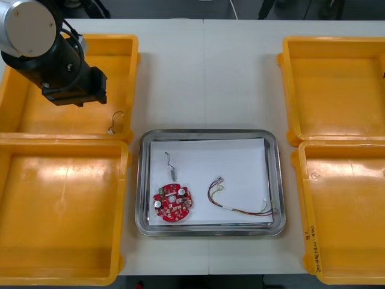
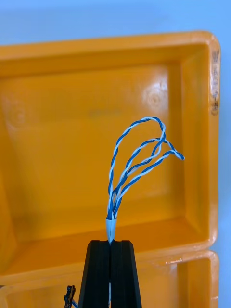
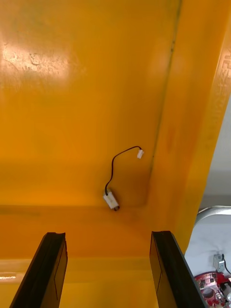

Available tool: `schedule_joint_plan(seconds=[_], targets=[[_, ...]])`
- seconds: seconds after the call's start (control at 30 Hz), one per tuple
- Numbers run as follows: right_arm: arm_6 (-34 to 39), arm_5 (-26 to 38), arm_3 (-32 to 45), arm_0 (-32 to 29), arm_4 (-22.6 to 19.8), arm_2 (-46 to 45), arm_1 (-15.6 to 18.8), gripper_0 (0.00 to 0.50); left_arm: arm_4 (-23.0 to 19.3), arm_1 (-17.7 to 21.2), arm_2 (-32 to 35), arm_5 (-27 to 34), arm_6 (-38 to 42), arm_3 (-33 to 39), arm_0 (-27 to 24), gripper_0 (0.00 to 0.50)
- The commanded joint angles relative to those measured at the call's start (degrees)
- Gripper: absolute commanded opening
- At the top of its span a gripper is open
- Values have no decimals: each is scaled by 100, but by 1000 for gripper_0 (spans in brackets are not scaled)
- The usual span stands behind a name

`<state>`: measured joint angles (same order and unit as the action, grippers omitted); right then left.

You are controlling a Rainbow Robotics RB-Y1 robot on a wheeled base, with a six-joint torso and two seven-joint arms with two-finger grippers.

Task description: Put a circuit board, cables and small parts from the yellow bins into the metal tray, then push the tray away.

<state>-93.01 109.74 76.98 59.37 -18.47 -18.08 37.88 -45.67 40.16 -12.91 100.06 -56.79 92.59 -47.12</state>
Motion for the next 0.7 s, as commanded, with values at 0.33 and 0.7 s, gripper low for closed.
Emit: schedule_joint_plan(seconds=[0.33, 0.7], targets=[[283, 26, 2128, -629, -666, 270, -580, 0, 120, 229, -89, -532, -755, -356, -271, 500], [362, 26, 3218, -1103, -1448, 1254, -589, 0, 76, 220, -440, -1077, -887, -839, -262, 500]])
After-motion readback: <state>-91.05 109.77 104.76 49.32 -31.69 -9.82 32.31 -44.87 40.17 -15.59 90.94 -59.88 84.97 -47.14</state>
